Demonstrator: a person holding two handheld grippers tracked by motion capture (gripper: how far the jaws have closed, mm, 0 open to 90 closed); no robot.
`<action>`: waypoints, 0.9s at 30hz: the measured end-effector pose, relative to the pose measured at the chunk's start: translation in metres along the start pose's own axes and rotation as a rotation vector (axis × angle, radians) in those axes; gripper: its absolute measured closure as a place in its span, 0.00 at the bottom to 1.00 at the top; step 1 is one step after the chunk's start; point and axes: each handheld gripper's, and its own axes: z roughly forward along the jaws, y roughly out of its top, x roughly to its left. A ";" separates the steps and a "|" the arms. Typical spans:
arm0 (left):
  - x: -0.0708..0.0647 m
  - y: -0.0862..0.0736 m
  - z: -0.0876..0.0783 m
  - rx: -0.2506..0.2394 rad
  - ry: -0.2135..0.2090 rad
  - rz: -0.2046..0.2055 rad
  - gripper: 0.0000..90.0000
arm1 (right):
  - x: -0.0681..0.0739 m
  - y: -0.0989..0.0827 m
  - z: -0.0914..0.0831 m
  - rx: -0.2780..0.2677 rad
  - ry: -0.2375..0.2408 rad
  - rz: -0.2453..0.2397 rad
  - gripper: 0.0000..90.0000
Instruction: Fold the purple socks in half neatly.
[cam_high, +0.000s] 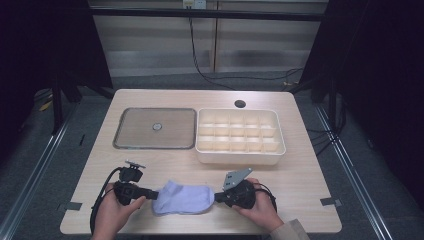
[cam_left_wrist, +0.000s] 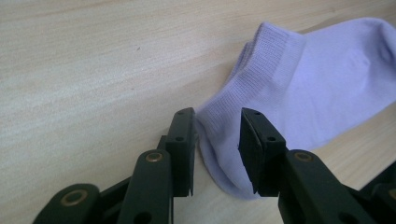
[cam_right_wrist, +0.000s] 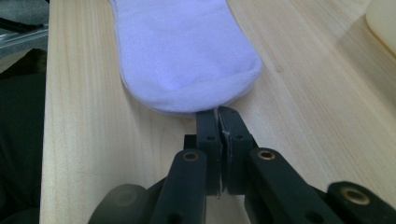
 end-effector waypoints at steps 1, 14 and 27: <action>0.000 0.000 0.000 0.000 0.000 0.000 0.72 | 0.000 0.000 0.000 0.000 0.000 0.000 0.97; 0.005 -0.003 0.008 0.024 -0.082 -0.033 0.93 | 0.000 0.000 0.000 0.000 0.000 0.003 0.98; -0.004 0.009 -0.018 -0.021 -0.275 -0.046 0.94 | 0.000 0.000 0.001 -0.002 0.006 0.010 1.00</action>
